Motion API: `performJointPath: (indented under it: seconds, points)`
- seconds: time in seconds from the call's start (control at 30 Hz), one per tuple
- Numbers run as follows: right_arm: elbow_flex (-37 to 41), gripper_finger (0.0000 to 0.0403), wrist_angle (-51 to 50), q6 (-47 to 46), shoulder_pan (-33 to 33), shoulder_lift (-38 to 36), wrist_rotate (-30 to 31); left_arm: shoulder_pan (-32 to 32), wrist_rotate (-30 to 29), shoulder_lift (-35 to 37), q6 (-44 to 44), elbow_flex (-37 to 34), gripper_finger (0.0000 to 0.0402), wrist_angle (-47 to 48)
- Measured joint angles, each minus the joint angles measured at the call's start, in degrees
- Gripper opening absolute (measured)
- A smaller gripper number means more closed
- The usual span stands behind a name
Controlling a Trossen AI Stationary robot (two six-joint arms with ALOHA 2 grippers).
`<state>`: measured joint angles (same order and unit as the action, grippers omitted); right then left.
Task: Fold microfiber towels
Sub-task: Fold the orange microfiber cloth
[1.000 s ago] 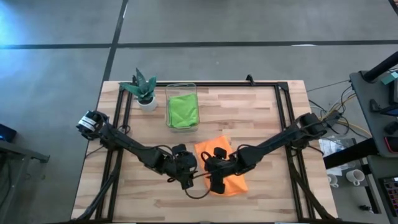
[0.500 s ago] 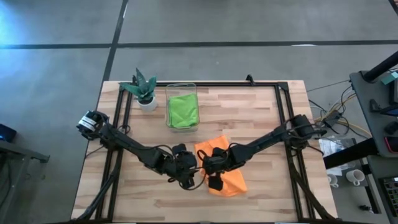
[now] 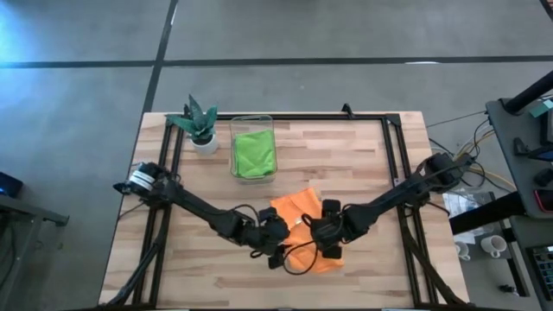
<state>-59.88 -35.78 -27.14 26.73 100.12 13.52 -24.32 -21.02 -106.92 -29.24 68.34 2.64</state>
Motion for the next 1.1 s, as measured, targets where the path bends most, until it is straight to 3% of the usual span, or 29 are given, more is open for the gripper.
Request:
performJointPath:
  seconds: [0.13, 0.23, 0.3, 0.5, 0.63, 0.93, 1.1]
  points:
    - [3.06, 0.0287, 1.96, 3.11, 0.05, -0.39, -0.07, 1.24, 1.43, -1.31, 0.7, 0.43, 0.0187, 8.24]
    - [3.24, 0.0282, 2.14, 6.29, 0.23, -0.99, 0.04, 2.77, -6.24, 0.09, -3.76, -0.09, 0.0187, 15.5]
    - [3.22, 0.0282, 2.63, 8.58, 0.27, -1.13, 0.05, 3.56, -9.63, 0.48, -4.49, -0.94, 0.0187, 14.92]
    - [5.58, 0.028, 10.37, 13.96, 0.26, -0.75, -0.98, 4.89, -8.65, -3.07, -4.39, -1.98, 0.0187, 13.38]
    - [7.06, 0.0281, 15.27, 15.5, 0.15, -0.74, -4.97, 6.05, -9.81, -6.15, -4.7, -1.89, 0.0187, 12.63]
    - [11.03, 0.0279, 16.11, 13.69, -0.87, -1.18, -8.44, 6.43, -10.47, -8.08, -4.95, -1.84, 0.0187, 12.51]
    - [11.16, 0.0276, 10.55, 12.79, -0.86, -3.83, -9.78, 6.32, -9.83, -7.73, -5.09, -1.84, 0.0187, 14.76]
